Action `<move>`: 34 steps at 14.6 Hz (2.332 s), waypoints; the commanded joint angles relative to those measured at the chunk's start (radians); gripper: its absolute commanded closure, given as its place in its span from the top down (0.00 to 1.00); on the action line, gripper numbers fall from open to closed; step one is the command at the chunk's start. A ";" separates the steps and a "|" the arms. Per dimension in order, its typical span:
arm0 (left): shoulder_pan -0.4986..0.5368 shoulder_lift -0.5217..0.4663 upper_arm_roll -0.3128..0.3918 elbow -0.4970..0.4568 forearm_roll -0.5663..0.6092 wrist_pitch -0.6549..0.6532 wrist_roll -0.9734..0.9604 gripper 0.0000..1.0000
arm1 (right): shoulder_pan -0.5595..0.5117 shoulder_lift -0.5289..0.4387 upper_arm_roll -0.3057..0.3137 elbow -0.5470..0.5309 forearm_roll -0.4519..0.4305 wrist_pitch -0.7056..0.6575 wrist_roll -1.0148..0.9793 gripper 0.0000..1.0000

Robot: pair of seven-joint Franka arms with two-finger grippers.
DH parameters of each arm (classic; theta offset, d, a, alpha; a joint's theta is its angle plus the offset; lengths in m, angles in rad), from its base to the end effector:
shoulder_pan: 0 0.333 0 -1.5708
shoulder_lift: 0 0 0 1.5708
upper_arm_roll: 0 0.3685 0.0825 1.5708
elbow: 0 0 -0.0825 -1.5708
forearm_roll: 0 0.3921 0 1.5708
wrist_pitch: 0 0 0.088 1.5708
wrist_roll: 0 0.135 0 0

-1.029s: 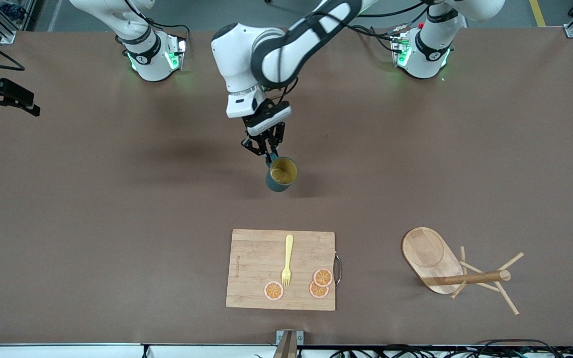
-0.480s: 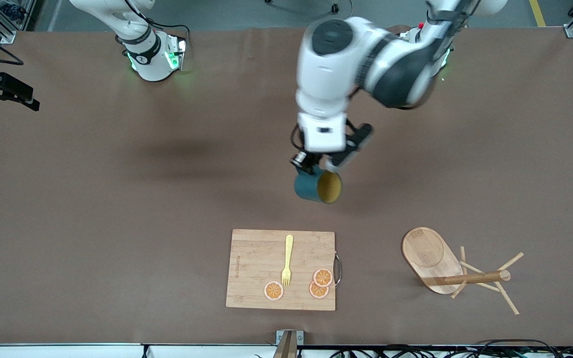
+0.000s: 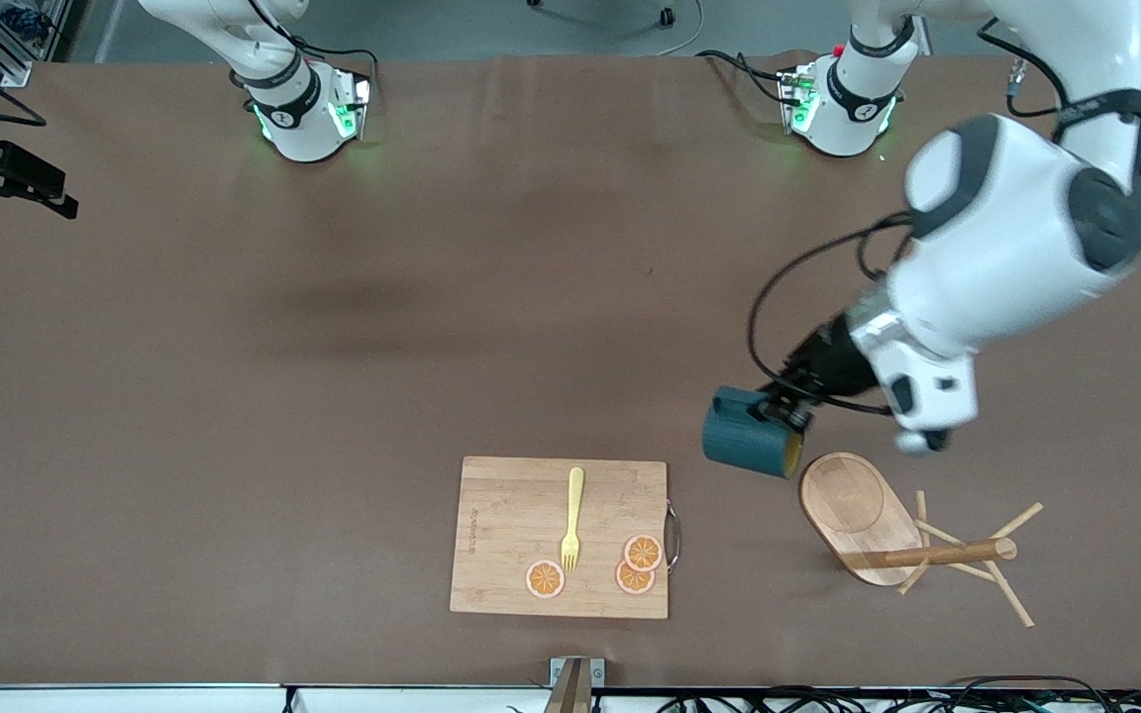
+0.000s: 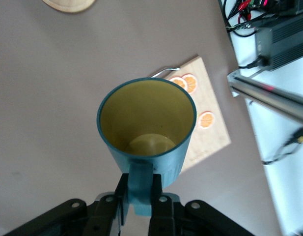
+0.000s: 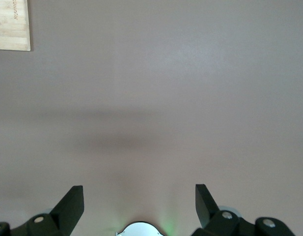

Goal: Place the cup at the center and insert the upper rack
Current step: 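Lift and carry the mug to the wooden rack with the left gripper, then lower the mug onto a rack stick with the left gripper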

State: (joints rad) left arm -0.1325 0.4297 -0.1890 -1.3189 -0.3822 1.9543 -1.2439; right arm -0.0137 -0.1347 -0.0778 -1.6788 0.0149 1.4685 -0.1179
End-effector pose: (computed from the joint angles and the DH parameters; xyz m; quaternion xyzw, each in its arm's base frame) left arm 0.7030 -0.2398 0.5449 0.8382 0.4882 -0.0815 0.2291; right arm 0.4975 -0.0466 0.6607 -0.9991 -0.0142 0.0365 0.0165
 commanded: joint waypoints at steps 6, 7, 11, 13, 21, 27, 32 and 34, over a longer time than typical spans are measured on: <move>0.198 0.122 -0.010 0.047 -0.381 0.011 0.199 0.00 | -0.003 -0.031 0.009 -0.035 -0.015 0.021 0.011 1.00; 0.217 0.130 -0.009 0.046 -0.420 0.011 0.219 0.00 | -0.003 -0.031 0.009 -0.035 -0.015 0.021 0.011 1.00; 0.263 0.162 -0.012 0.044 -0.471 0.008 0.230 0.00 | 0.000 -0.031 0.010 -0.035 -0.015 0.024 0.014 1.00; 0.272 0.175 -0.010 0.041 -0.489 0.005 0.230 0.00 | 0.001 -0.031 0.012 -0.032 -0.013 0.030 0.014 1.00; 0.352 0.210 -0.010 0.038 -0.544 -0.054 0.359 0.00 | -0.005 -0.029 0.009 -0.036 -0.016 0.038 0.009 1.00; 0.386 0.247 -0.010 0.038 -0.632 -0.054 0.399 0.01 | -0.008 -0.048 0.004 -0.035 -0.020 -0.029 -0.002 1.00; 0.407 0.264 -0.009 0.035 -0.627 -0.054 0.448 0.01 | 0.001 -0.086 0.029 -0.036 -0.029 -0.053 -0.002 1.00; 0.419 0.270 -0.009 0.035 -0.627 -0.054 0.474 0.01 | 0.001 -0.085 0.035 -0.036 -0.029 -0.043 0.000 1.00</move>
State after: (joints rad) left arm 0.2692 0.6854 -0.1905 -1.3026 -0.9919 1.9178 -0.8010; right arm -0.0126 -0.1999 -0.0583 -1.6869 0.0066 1.4120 -0.1203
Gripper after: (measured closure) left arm 0.789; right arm 0.000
